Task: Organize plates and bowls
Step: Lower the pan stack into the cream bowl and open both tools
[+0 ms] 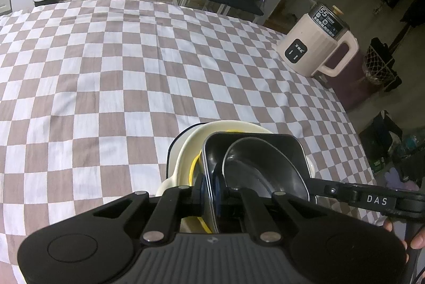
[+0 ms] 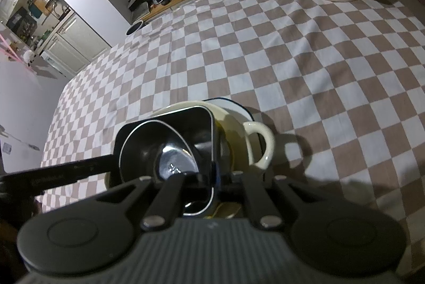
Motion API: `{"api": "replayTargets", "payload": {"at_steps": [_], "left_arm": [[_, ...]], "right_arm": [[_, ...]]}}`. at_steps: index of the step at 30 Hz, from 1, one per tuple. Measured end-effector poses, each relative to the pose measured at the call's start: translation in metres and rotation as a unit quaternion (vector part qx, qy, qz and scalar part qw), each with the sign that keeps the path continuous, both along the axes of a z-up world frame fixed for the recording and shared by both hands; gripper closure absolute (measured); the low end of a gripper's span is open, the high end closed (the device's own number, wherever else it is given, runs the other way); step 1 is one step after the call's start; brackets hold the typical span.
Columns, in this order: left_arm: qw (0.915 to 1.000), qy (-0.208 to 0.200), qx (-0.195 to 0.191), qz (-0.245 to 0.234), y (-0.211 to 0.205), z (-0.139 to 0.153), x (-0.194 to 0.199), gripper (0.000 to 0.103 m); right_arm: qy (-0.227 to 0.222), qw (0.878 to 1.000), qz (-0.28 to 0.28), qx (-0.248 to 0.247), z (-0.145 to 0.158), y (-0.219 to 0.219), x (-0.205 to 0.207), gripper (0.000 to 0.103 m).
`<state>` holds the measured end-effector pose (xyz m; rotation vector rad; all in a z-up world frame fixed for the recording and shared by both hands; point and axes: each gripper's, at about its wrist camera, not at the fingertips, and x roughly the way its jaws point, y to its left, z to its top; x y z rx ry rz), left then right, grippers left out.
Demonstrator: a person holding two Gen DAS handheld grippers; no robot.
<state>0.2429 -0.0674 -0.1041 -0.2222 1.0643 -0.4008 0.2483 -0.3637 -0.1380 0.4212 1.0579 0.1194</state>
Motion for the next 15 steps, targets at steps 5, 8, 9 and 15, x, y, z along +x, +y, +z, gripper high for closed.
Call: {"api": "replayTargets", "payload": {"at_steps": [5, 8, 9, 15], "left_arm": [[0.9999, -0.002, 0.009, 0.009, 0.004, 0.005, -0.007, 0.092], [0.9997, -0.007, 0.012, 0.019, 0.008, 0.012, -0.011, 0.085], [0.9996, -0.009, 0.013, 0.022, 0.009, 0.014, -0.013, 0.081], [0.9986, -0.033, 0.023, 0.035, 0.014, 0.031, -0.029, 0.061]], "right_arm": [[-0.002, 1.0, -0.001, -0.014, 0.004, 0.0, -0.003, 0.092], [-0.013, 1.0, 0.0, -0.022, 0.009, 0.001, -0.007, 0.085], [-0.018, 1.0, 0.001, -0.024, 0.012, 0.002, -0.009, 0.082], [-0.055, 0.997, 0.003, -0.044, 0.032, 0.008, -0.024, 0.059]]}}
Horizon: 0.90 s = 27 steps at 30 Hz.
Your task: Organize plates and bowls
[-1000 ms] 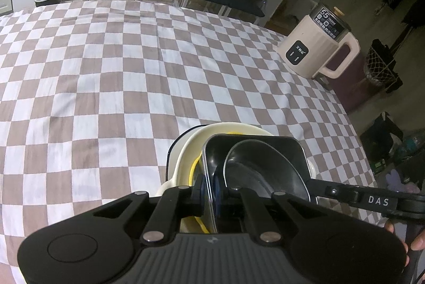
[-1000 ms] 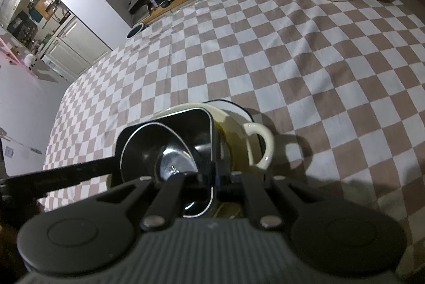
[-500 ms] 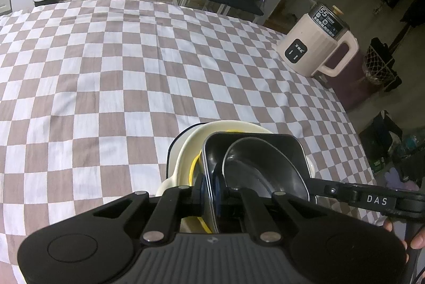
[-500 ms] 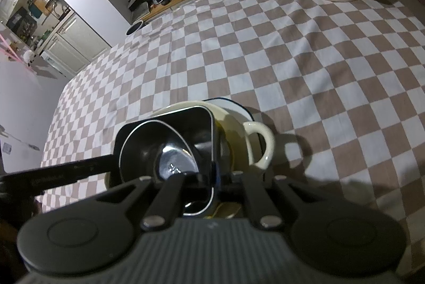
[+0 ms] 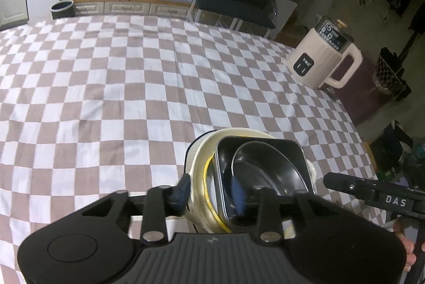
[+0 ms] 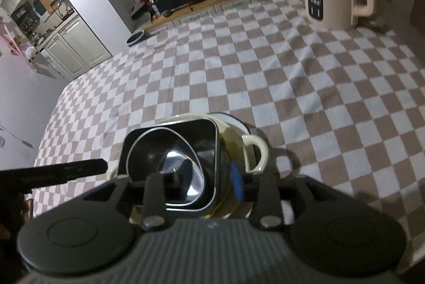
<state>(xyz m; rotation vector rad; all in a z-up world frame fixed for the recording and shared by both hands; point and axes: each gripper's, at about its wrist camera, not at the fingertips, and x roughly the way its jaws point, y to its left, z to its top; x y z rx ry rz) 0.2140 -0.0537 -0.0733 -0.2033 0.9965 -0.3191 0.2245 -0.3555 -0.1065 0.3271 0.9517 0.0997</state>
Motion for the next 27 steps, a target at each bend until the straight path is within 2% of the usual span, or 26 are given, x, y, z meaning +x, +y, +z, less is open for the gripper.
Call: {"api": "replayTargets", "payload": {"at_steps": [2, 5, 7, 12, 16, 20, 25, 27], "left_arm": [[0.9999, -0.014, 0.005, 0.001, -0.001, 0.008, -0.006, 0.053], [0.9994, -0.032, 0.008, -0.001, -0.003, 0.018, -0.018, 0.038], [0.999, -0.044, 0.01, -0.004, -0.006, 0.024, -0.027, 0.026], [0.9965, -0.081, 0.016, -0.009, -0.013, 0.042, -0.055, 0.009], [0.9918, -0.124, 0.031, -0.003, -0.015, 0.053, -0.077, 0.002], [0.9902, -0.136, 0.029, 0.007, -0.01, 0.057, -0.097, 0.0], [0.987, -0.158, 0.03, 0.015, -0.006, 0.061, -0.125, 0.0], [0.9844, -0.171, 0.033, 0.02, -0.005, 0.063, -0.137, 0.0]], "right_arm": [[-0.014, 1.0, 0.002, -0.008, 0.008, 0.001, -0.006, 0.054], [-0.035, 0.999, 0.003, -0.027, 0.019, 0.004, -0.017, 0.043], [-0.05, 0.998, 0.005, -0.038, 0.027, 0.007, -0.025, 0.04], [-0.089, 0.995, 0.011, -0.054, 0.046, 0.015, -0.05, 0.028], [-0.128, 0.989, 0.008, -0.067, 0.061, 0.019, -0.073, 0.018], [-0.161, 0.984, -0.009, -0.073, 0.071, 0.021, -0.096, 0.008], [-0.193, 0.976, -0.026, -0.1, 0.072, 0.027, -0.124, 0.001], [-0.205, 0.973, -0.026, -0.104, 0.071, 0.03, -0.134, 0.001]]}}
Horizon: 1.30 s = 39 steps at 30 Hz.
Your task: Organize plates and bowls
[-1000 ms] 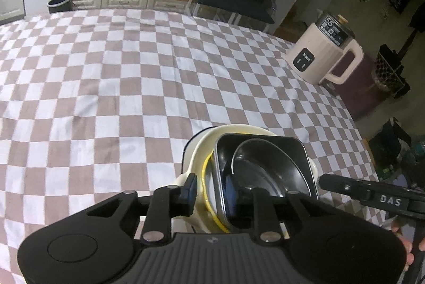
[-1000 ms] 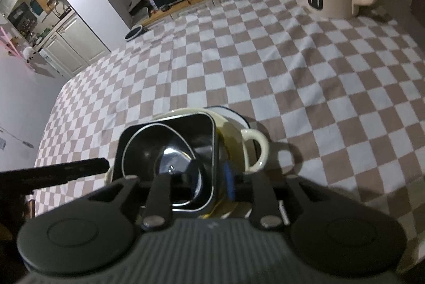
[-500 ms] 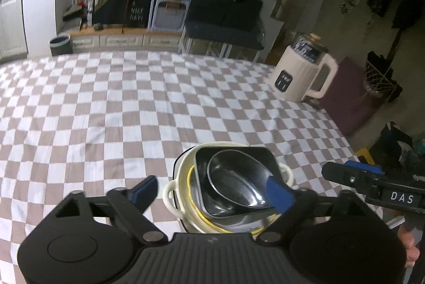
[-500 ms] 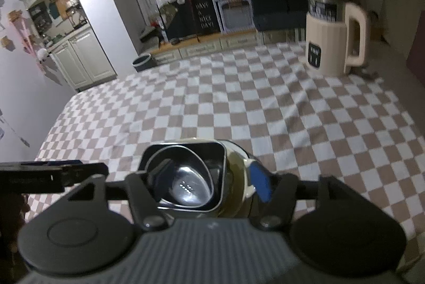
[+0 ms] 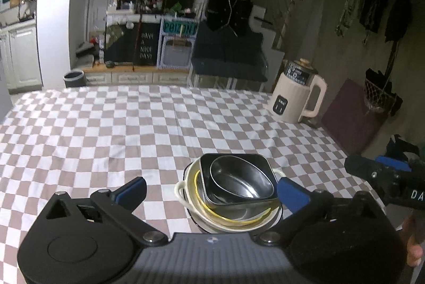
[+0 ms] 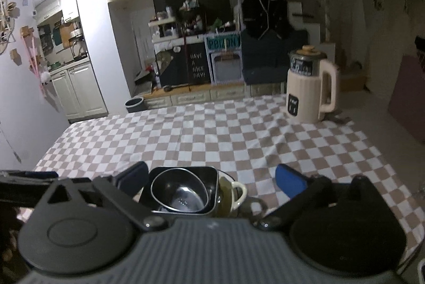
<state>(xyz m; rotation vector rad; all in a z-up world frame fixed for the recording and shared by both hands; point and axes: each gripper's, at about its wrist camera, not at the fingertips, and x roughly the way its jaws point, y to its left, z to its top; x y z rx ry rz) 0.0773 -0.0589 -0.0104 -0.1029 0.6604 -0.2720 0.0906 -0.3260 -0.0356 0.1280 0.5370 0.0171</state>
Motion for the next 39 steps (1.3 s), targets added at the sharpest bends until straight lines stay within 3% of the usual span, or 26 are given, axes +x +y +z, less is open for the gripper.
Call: {"api": "replayTargets", "payload": {"at_steps": [11, 25, 39], "left_arm": [[0.9978, -0.037, 0.044, 0.034, 0.002, -0.009, -0.048, 0.0], [0.9946, -0.056, 0.08, 0.035, 0.009, -0.033, -0.086, 0.0], [0.9928, -0.061, 0.092, 0.048, 0.014, -0.046, -0.094, 0.0]], "right_arm": [[-0.035, 0.999, -0.014, -0.013, -0.019, 0.005, -0.045, 0.0], [-0.011, 0.999, 0.001, -0.038, -0.041, 0.012, -0.067, 0.001], [-0.013, 0.998, 0.02, -0.06, -0.046, 0.02, -0.081, 0.001]]}}
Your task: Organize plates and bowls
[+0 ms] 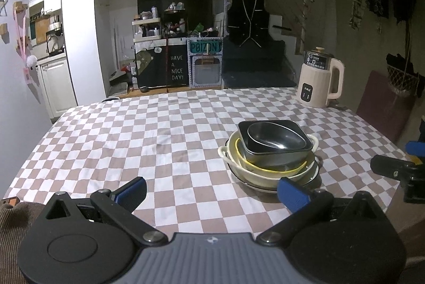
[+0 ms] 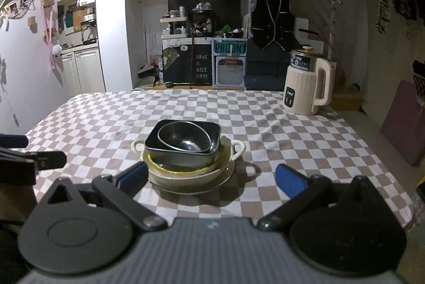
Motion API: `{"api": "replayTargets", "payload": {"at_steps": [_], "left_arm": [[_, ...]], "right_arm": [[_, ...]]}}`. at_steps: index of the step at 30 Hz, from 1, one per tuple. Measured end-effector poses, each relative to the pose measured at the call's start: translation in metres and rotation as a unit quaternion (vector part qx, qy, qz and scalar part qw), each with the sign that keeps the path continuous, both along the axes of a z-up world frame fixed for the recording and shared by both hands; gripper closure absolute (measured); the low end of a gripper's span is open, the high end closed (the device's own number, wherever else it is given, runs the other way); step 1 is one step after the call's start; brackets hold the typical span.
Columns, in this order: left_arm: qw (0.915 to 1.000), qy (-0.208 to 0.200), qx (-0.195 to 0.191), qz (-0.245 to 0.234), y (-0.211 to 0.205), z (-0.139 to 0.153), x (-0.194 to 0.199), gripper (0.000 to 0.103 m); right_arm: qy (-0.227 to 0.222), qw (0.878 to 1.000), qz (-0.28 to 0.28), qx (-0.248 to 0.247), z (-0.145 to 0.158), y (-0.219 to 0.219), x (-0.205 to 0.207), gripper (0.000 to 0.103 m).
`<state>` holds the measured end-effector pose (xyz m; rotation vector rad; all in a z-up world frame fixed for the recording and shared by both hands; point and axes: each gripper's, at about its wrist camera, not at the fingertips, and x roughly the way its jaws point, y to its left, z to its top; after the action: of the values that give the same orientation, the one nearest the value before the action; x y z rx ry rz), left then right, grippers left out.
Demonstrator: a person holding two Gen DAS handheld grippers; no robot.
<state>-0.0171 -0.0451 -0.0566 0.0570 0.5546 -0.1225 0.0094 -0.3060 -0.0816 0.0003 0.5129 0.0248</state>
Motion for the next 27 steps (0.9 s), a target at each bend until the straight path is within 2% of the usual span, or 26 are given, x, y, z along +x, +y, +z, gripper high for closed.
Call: {"api": "replayTargets", "payload": {"at_steps": [8, 27], "left_arm": [[1.0, -0.001, 0.007, -0.004, -0.002, -0.008, -0.005, 0.0], [1.0, 0.003, -0.004, 0.004, 0.003, -0.011, -0.003, 0.0]], "right_arm": [[-0.003, 1.0, -0.003, -0.004, -0.004, 0.0, -0.002, 0.001], [-0.001, 1.0, 0.004, -0.002, -0.006, 0.001, -0.003, 0.001]]}}
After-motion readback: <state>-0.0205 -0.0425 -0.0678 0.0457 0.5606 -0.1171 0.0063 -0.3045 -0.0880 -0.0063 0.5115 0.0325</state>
